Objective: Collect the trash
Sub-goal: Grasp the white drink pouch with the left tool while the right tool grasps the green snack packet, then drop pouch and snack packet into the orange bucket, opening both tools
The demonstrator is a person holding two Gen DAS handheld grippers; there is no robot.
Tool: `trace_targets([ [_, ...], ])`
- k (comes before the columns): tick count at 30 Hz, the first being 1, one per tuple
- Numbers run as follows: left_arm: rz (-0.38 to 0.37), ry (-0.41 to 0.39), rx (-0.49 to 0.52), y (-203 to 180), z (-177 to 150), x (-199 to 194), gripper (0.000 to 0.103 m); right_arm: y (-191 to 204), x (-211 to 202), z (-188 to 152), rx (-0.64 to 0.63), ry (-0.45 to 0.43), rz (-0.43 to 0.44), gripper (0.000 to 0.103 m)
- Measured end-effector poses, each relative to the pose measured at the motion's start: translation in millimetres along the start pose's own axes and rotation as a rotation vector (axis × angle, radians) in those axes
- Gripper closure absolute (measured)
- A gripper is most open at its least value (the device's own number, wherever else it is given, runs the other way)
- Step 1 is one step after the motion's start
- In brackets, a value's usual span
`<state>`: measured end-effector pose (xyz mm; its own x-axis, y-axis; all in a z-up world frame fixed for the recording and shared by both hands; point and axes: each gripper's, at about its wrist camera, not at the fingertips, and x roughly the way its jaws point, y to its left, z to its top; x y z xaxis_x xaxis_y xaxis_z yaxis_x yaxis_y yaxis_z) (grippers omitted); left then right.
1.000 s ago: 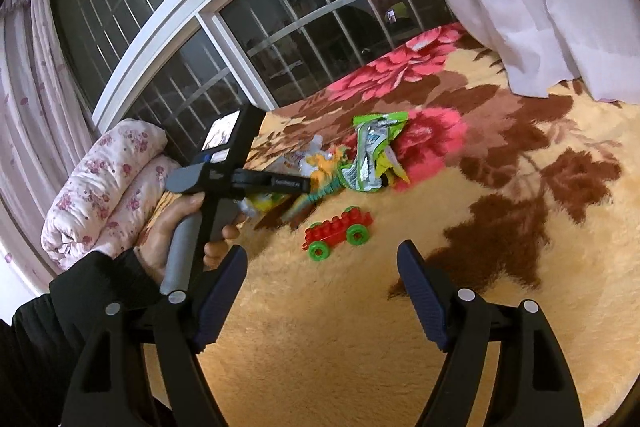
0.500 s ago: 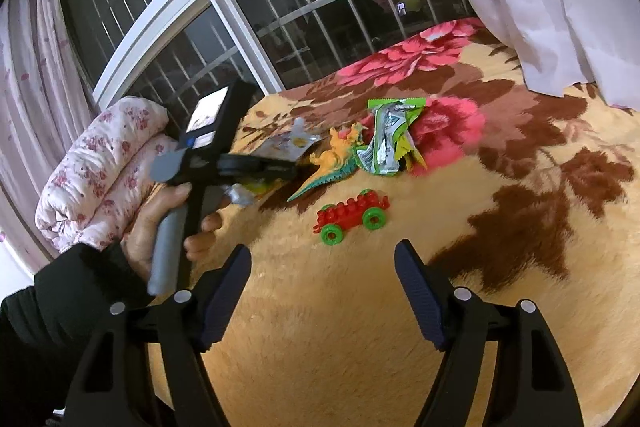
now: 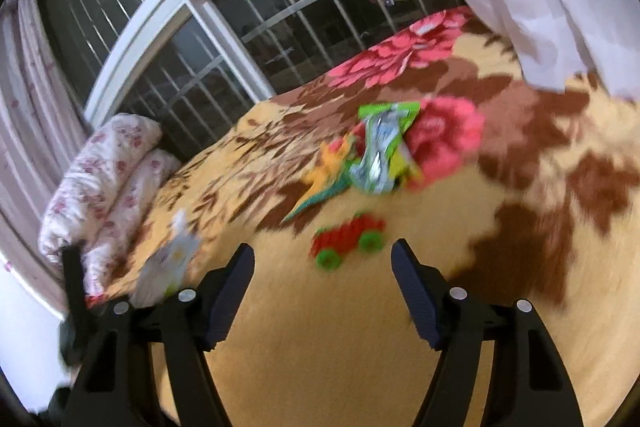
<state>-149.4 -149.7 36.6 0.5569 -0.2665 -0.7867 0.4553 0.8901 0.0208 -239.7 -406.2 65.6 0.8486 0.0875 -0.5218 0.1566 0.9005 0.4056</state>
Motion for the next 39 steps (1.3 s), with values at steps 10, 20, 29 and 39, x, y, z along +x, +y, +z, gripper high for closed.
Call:
trace_targets([
  [10,-0.035,-0.025,-0.033,7,-21,5,0.060,-31,95,91,0.046,0.183,-0.166,0.033],
  [20,-0.031,-0.045,-0.019,5,-22,8,0.059,-52,166,99,0.150,0.350,-0.239,0.070],
  [29,-0.053,-0.075,-0.036,10,-27,0,0.059,-14,78,95,0.016,0.159,-0.214,0.074],
  [39,-0.081,-0.129,-0.032,11,-50,-42,0.059,41,-31,3,-0.151,0.135,-0.113,0.074],
])
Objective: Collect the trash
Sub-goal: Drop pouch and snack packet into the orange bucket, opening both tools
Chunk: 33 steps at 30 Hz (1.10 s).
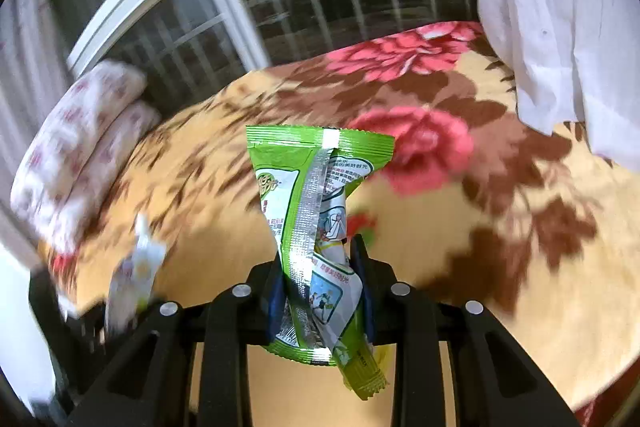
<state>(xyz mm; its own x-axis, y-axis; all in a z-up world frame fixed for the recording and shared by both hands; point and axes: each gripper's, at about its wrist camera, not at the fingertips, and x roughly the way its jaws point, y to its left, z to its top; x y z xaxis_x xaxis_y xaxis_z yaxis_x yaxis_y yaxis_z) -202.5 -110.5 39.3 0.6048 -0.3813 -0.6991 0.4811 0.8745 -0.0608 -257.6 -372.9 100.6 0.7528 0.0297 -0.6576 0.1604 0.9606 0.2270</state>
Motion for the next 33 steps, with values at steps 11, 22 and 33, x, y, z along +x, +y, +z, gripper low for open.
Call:
trace_targets([
  [11,-0.041,0.039,0.029,-17,-86,-81,0.059,77,-85,-156,-0.246,-0.031,0.018,0.073],
  [22,-0.081,0.243,0.154,-45,-156,-62,0.059,58,-65,-245,-0.083,0.132,0.005,0.071],
  [33,-0.109,0.534,0.160,-55,-189,11,0.059,35,-3,-274,0.055,0.305,-0.001,0.071],
])
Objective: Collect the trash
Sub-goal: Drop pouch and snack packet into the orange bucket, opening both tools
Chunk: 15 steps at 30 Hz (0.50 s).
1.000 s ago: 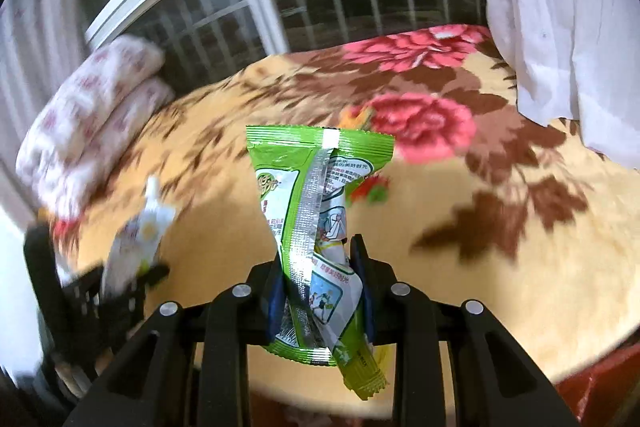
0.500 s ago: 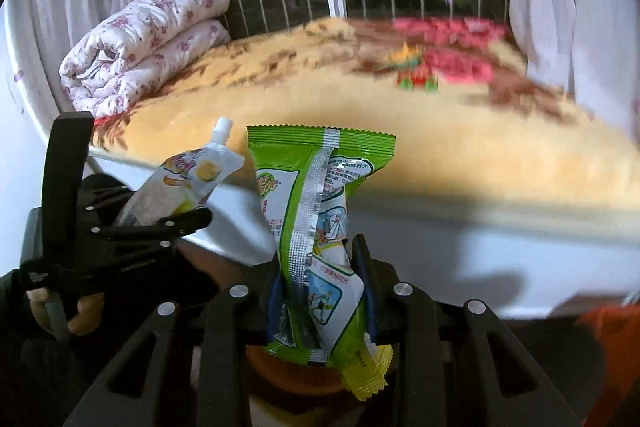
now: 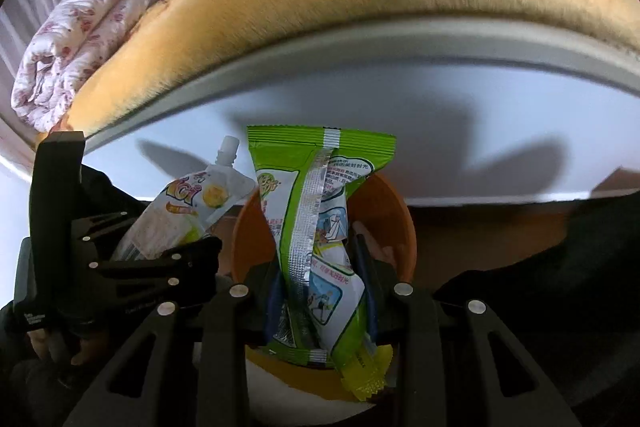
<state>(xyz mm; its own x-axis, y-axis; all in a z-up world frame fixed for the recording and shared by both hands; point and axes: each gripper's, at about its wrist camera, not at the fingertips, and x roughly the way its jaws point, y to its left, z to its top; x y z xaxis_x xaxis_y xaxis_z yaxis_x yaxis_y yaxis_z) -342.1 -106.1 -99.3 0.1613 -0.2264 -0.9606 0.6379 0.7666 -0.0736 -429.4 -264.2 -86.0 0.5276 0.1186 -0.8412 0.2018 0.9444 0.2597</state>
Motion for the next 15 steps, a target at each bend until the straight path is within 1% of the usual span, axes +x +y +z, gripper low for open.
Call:
trace_targets([
  [5,-0.004,0.048,-0.009,4,7,18,0.059,-1,17,2,-0.001,0.036,-0.006,0.071],
  [8,-0.003,0.058,-0.007,5,9,22,0.058,5,23,6,0.000,0.042,-0.017,0.067],
  [9,-0.001,0.064,0.000,4,10,24,0.053,5,25,7,0.002,0.043,-0.022,0.064],
  [10,0.000,0.070,0.004,2,9,25,0.042,4,27,8,0.005,0.041,-0.032,0.059],
  [11,0.004,0.075,0.008,1,7,26,0.034,2,28,8,0.011,0.041,-0.039,0.054],
  [12,0.013,0.079,0.014,1,7,28,0.023,-1,30,9,0.024,0.041,-0.052,0.047],
  [15,0.015,0.084,0.018,1,5,28,0.021,-3,28,7,0.045,0.035,-0.060,0.046],
])
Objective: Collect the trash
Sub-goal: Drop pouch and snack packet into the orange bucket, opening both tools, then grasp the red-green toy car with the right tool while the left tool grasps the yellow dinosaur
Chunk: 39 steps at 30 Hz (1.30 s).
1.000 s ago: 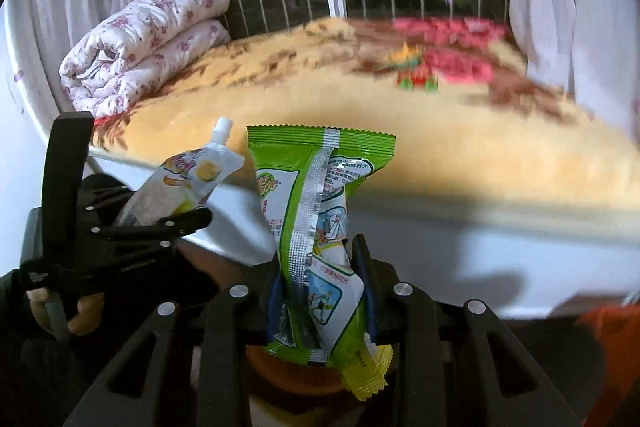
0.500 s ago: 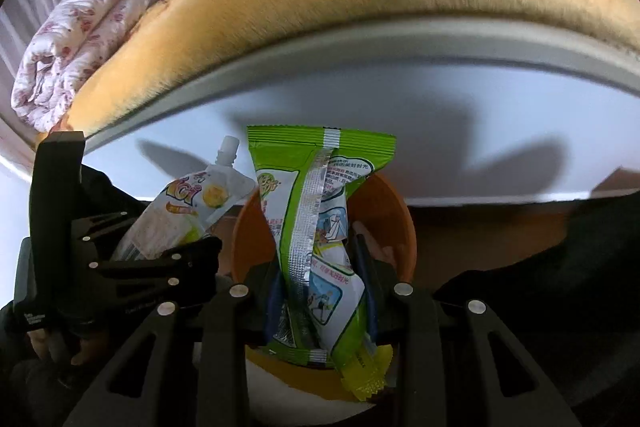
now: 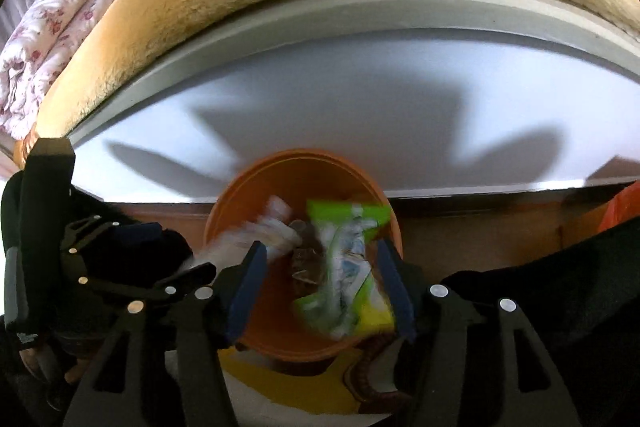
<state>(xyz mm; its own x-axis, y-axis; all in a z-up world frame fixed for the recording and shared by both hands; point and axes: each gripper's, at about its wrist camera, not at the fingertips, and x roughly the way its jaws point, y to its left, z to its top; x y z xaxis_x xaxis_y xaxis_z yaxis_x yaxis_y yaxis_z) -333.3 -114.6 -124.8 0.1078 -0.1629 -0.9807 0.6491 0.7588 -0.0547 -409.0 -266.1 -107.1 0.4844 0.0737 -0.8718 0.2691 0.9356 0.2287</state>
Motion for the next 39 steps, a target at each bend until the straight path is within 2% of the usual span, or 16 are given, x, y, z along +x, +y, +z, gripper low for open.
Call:
trace_targets([
  [4,0.002,-0.005,-0.003,-3,-1,-3,0.020,-1,-8,-1,0.009,-0.030,-0.007,0.045],
  [11,0.004,-0.061,-0.016,-1,-5,-16,0.020,-5,-27,-3,0.015,-0.073,-0.009,0.044],
  [16,0.012,-0.145,-0.016,0,-5,-41,0.020,-6,-47,6,-0.006,-0.124,-0.005,0.043],
  [20,0.018,-0.262,0.004,1,1,-79,0.020,-3,-75,28,-0.046,-0.183,0.006,0.041],
  [25,0.041,-0.400,0.010,6,33,-123,0.013,0,-103,82,-0.080,-0.261,0.027,0.041],
  [29,0.029,-0.452,-0.016,17,69,-144,0.013,2,-110,139,-0.062,-0.298,0.080,0.039],
  [32,0.060,-0.504,-0.028,24,93,-155,0.013,3,-102,182,-0.050,-0.313,0.087,0.039],
  [35,0.086,-0.541,-0.049,32,114,-156,0.013,6,-84,222,-0.096,-0.326,0.027,0.036],
  [36,0.084,-0.544,-0.055,34,119,-156,0.013,5,-76,234,-0.120,-0.321,-0.004,0.028],
  [39,0.077,-0.543,-0.087,44,127,-152,0.013,4,-47,267,-0.201,-0.295,-0.049,0.021],
])
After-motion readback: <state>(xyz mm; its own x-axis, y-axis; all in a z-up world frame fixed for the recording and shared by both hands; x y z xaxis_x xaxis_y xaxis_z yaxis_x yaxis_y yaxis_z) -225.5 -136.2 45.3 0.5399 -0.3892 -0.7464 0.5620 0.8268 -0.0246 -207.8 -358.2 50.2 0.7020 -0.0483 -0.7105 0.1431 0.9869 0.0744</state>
